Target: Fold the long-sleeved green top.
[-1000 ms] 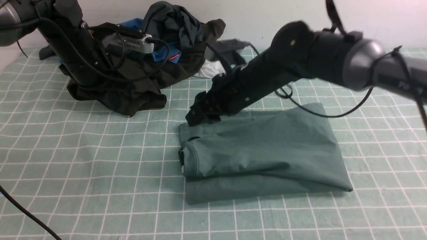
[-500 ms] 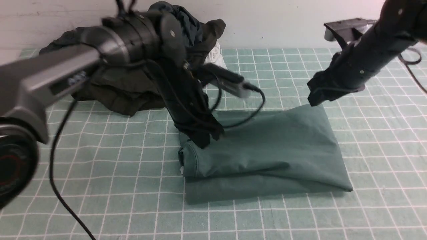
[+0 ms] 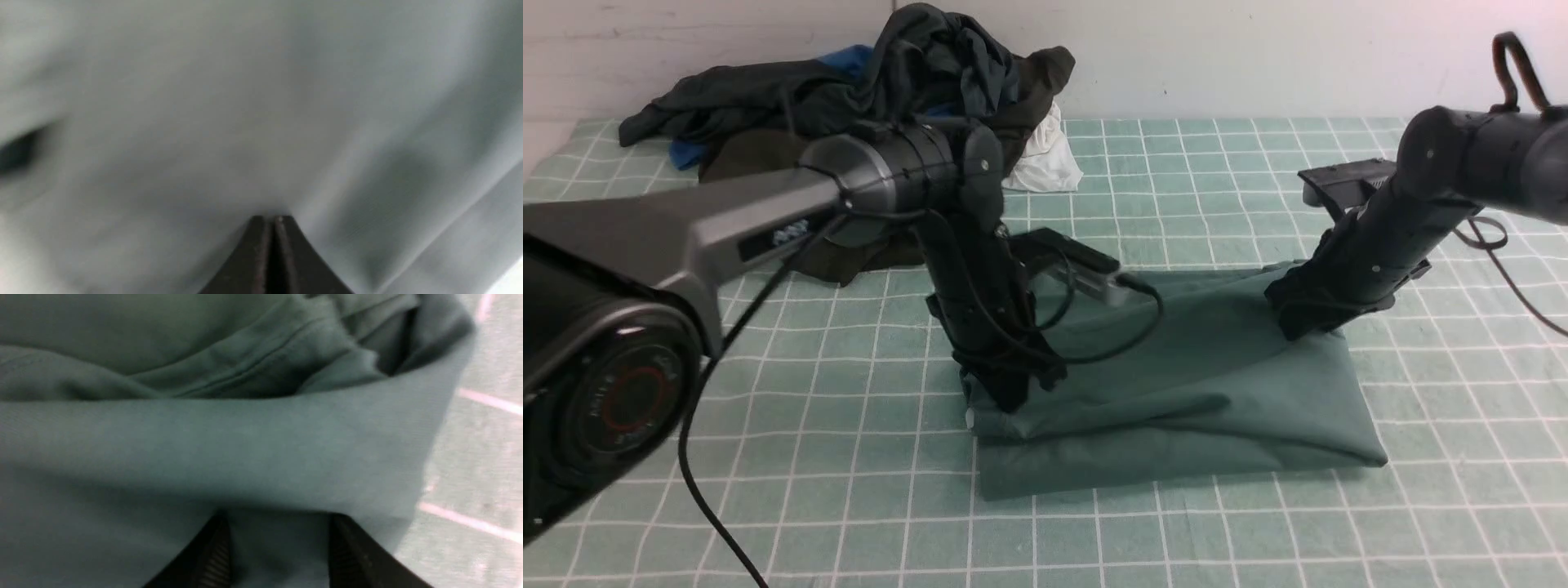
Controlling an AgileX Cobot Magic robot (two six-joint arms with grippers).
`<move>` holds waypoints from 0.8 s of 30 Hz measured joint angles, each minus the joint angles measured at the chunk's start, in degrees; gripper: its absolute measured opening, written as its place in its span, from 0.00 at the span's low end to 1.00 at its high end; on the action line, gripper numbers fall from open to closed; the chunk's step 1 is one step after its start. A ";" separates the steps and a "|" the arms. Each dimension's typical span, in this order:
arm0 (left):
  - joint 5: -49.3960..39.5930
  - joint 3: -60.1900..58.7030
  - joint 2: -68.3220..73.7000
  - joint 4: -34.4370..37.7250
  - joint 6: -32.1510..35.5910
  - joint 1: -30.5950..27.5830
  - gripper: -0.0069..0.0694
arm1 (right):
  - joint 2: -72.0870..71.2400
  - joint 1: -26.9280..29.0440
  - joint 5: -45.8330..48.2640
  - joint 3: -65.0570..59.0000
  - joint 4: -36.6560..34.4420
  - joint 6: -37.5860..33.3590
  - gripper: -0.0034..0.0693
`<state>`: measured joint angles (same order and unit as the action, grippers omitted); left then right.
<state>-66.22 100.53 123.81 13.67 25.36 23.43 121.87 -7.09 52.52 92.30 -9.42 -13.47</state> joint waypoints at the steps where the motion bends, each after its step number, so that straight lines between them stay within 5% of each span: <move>1: 0.09 0.00 -1.60 -0.32 0.00 -1.35 0.09 | -0.68 0.11 0.45 0.56 -0.11 -0.15 0.48; 12: -1.42 -3.71 -19.33 -0.62 -0.43 -13.96 0.09 | -17.90 0.30 1.82 1.68 -6.44 -5.44 0.48; 24: 12.49 -41.04 -61.96 -1.05 -4.06 -14.99 0.09 | -50.16 0.30 -9.11 -18.82 -9.84 -5.84 0.30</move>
<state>-53.72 59.49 61.85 12.62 21.30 8.44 71.70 -6.79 43.41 73.48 -19.26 -19.30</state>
